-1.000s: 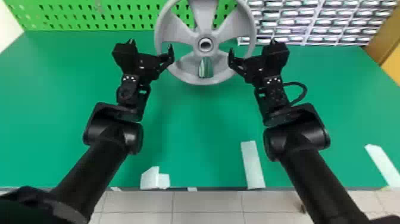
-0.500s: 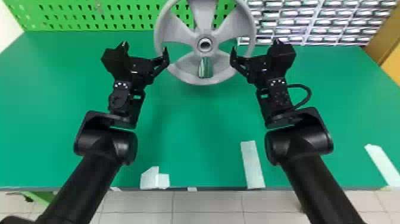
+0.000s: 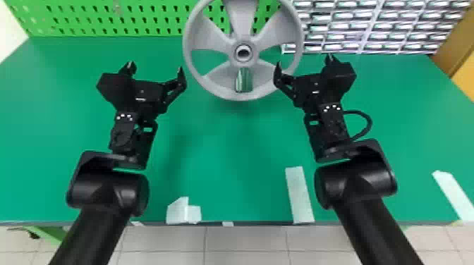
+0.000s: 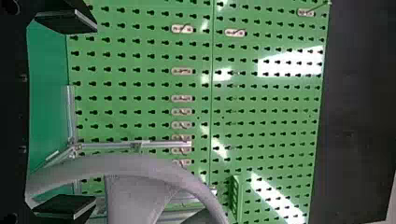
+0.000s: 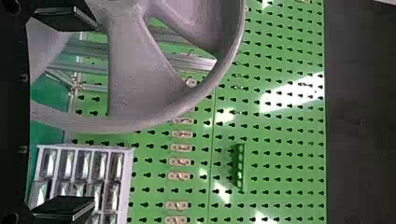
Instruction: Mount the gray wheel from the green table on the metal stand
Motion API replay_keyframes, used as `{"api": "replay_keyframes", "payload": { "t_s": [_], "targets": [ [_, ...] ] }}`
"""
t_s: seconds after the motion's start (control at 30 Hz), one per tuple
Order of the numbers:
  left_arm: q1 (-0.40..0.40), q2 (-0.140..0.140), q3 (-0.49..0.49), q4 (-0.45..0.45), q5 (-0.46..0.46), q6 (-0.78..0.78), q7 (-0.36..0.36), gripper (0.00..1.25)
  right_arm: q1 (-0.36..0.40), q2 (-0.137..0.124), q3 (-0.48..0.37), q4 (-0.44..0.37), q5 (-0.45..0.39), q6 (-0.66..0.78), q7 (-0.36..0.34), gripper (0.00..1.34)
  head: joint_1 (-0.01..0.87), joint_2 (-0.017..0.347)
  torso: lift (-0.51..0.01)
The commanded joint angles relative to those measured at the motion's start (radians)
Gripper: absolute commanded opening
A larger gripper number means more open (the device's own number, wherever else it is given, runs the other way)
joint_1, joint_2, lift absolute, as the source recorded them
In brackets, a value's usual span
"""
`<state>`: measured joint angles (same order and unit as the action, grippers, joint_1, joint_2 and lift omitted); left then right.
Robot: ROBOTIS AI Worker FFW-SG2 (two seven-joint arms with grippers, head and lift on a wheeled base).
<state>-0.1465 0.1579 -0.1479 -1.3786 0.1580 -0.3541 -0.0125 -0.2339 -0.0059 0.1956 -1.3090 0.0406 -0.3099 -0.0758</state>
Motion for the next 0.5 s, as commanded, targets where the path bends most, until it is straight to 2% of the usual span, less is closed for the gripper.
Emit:
{"api": "replay_keyframes", "payload": {
  "t_s": [0.0, 0.17, 0.47],
  "targets": [
    [0.051, 0.0, 0.034, -0.06, 0.0, 0.029, -0.012, 1.25, 0.03, -0.003, 0.001, -0.024, -0.018, 0.006, 0.027, 1.34, 0.867, 0.052, -0.1],
    [0.094, 0.0, 0.065, -0.103, 0.0, 0.046, -0.018, 1.25, 0.062, -0.005, -0.019, -0.046, -0.041, 0.02, 0.083, 1.34, 0.867, 0.052, -0.1],
    [0.154, 0.0, 0.111, -0.152, 0.008, 0.072, -0.043, 1.25, 0.123, -0.013, -0.048, -0.092, -0.053, 0.037, 0.13, 1.34, 0.867, 0.052, -0.1]
  ]
}}
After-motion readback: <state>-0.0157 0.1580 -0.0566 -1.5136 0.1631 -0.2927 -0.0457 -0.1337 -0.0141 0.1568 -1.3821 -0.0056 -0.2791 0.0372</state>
